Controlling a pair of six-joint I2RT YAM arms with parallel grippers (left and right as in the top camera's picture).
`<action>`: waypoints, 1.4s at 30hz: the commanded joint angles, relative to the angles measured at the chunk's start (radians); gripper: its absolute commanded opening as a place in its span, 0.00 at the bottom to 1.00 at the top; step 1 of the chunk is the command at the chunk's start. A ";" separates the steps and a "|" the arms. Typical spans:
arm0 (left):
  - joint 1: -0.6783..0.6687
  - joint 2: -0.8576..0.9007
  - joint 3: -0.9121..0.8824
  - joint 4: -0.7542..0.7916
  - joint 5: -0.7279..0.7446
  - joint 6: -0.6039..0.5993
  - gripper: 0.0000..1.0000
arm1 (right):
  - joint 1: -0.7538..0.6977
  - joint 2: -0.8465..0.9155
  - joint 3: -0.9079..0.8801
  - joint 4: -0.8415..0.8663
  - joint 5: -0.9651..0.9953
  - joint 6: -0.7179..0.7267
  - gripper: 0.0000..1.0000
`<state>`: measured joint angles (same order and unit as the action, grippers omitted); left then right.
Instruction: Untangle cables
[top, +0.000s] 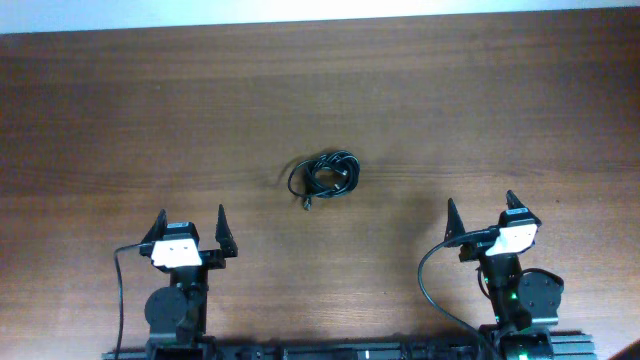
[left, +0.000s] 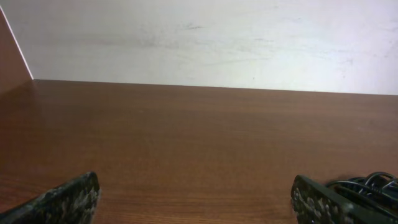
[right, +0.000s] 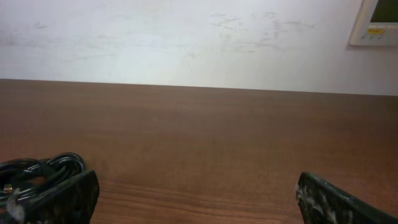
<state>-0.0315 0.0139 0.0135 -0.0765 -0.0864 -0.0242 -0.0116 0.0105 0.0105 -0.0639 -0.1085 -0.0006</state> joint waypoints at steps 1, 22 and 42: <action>0.005 -0.007 -0.005 0.001 -0.008 -0.013 0.98 | -0.003 0.003 -0.005 -0.008 0.005 -0.003 0.99; 0.005 -0.007 0.042 0.035 -0.015 -0.013 0.99 | -0.003 0.003 -0.005 -0.008 0.005 -0.003 0.99; -0.001 1.143 1.039 -0.584 0.617 0.024 0.98 | -0.003 0.003 -0.005 -0.008 0.005 -0.003 0.99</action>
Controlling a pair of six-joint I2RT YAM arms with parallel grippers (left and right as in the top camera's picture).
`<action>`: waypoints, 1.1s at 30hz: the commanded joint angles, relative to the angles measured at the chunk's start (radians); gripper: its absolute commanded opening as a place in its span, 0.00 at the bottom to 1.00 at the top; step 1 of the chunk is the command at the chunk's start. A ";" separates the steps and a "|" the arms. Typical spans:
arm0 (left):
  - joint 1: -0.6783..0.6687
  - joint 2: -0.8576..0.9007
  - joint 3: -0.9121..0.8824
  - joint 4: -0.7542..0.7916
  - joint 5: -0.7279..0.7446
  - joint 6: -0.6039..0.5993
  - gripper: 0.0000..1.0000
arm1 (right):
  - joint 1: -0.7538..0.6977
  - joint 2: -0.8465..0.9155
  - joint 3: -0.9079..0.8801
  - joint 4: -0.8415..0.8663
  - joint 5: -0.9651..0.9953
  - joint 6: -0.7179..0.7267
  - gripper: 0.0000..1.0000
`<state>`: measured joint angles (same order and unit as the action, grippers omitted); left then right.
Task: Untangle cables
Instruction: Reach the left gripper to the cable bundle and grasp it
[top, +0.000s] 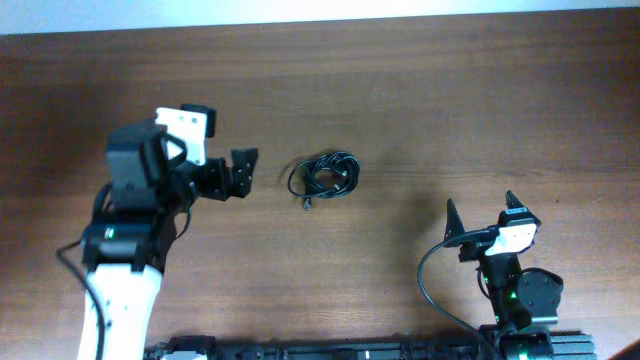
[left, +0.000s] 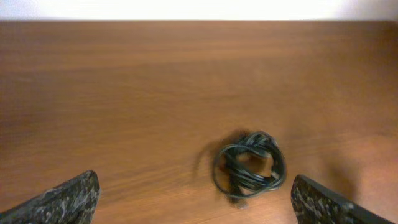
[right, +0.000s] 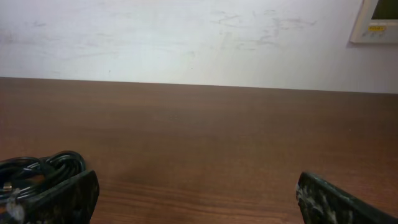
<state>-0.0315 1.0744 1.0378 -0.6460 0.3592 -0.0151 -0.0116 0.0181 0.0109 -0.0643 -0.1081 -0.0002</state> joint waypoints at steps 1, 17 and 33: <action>-0.001 0.154 0.015 -0.029 0.230 0.015 0.98 | -0.003 -0.005 -0.005 -0.007 0.005 -0.003 0.98; -0.140 0.541 0.014 0.142 0.129 -0.393 0.95 | -0.003 -0.005 -0.005 -0.007 0.005 -0.003 0.99; -0.371 0.747 0.034 0.232 -0.235 -0.470 0.00 | -0.003 -0.005 -0.005 -0.007 0.005 -0.003 0.99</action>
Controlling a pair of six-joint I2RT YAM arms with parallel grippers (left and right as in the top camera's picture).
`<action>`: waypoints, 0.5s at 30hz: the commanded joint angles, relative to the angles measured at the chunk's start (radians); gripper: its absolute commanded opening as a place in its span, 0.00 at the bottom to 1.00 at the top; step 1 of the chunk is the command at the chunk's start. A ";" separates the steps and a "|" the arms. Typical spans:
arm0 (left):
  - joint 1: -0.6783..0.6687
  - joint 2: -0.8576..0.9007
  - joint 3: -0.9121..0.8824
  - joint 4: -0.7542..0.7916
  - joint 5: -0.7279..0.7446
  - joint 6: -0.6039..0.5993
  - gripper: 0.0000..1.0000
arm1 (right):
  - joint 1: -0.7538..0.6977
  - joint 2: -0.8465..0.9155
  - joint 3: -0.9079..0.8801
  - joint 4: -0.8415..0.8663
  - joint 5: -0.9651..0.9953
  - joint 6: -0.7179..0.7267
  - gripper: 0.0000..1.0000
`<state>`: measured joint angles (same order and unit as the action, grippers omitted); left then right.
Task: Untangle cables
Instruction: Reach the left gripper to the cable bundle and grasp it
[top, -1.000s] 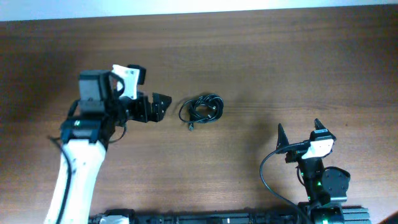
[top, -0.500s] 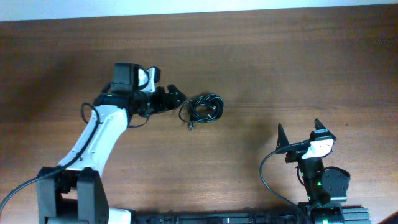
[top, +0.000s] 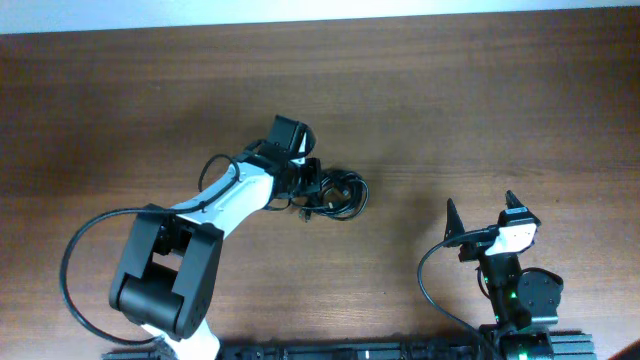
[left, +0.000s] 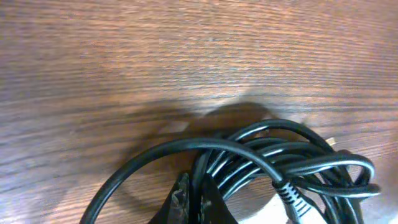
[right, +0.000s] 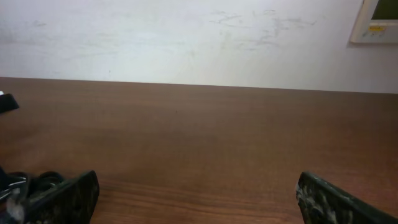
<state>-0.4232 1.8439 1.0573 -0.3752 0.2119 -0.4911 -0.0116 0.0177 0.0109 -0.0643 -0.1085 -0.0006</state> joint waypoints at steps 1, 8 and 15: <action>0.038 -0.074 0.035 -0.071 -0.128 0.006 0.00 | -0.003 -0.004 -0.005 -0.007 0.005 -0.003 0.99; 0.135 -0.317 0.041 -0.372 -0.272 -0.625 0.72 | -0.003 -0.004 -0.005 -0.007 0.005 -0.003 0.99; 0.136 -0.317 0.041 -0.234 -0.272 0.460 0.93 | -0.003 -0.004 -0.005 -0.007 0.005 -0.003 0.99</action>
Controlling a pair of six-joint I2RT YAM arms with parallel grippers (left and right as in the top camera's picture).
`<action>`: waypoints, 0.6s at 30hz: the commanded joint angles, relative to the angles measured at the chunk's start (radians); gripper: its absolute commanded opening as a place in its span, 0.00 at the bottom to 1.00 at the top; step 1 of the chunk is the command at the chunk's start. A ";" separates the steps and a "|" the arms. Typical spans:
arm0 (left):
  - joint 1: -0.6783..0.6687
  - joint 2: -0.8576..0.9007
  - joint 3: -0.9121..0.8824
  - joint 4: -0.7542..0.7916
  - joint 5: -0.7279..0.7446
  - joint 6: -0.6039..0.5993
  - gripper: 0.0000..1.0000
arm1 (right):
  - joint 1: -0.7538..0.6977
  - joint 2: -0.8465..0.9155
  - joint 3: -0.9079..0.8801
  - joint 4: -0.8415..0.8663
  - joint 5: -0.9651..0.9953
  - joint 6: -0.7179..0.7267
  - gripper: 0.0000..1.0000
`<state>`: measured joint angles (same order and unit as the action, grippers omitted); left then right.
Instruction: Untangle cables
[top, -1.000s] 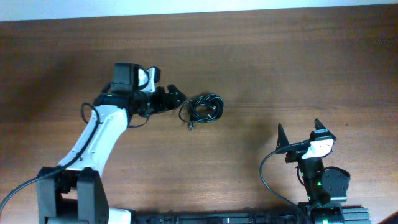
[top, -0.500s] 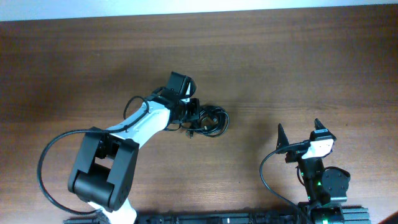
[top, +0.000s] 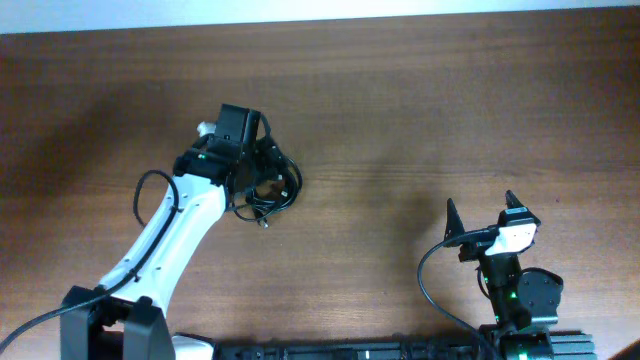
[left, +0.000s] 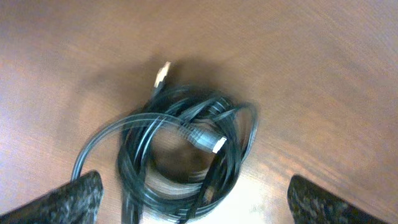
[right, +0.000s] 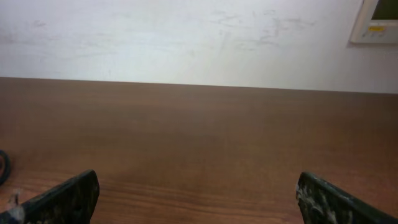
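A coiled black cable bundle (top: 268, 192) lies on the brown table, left of centre. In the left wrist view the bundle (left: 180, 155) fills the middle, blurred, with a metal plug (left: 163, 70) sticking out on its far side. My left gripper (top: 260, 168) hovers over the bundle, open; in its own view the gripper (left: 193, 198) has its jaws wide apart with the coil's near edge between them. My right gripper (top: 483, 224) rests open near the front right, nothing between its fingers (right: 68, 198). The cable's dark edge (right: 2, 167) barely shows at the left border of the right wrist view.
The wooden table (top: 450, 100) stretches out around the bundle. A white wall (right: 186, 37) rises behind its far edge, with a light panel (right: 379, 22) at the upper right. The left arm (top: 165, 250) reaches diagonally over the front left.
The cable bundle now lies further left on the table. My left gripper, shut on the cable then, is open above it. The right arm has not moved.
Both grippers rested open at the front with the bundle at the table's centre. The left gripper was then raised and open to the left of the bundle, then down and shut on a strand. Now the bundle lies further left and is released.
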<state>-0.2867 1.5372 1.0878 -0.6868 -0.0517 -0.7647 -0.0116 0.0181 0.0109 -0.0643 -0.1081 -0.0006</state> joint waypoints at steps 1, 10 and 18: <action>0.000 -0.010 0.011 0.077 -0.008 0.869 0.84 | -0.003 -0.005 -0.005 -0.007 0.005 -0.003 0.99; 0.069 -0.010 -0.022 -0.103 -0.102 0.381 0.85 | -0.003 -0.005 -0.005 -0.007 0.005 -0.003 0.99; 0.085 -0.010 -0.234 0.078 -0.012 0.226 0.68 | -0.003 -0.005 -0.005 -0.007 0.005 -0.003 0.98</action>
<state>-0.2035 1.5368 0.9077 -0.6586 -0.0765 -0.5098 -0.0116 0.0177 0.0109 -0.0643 -0.1085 -0.0010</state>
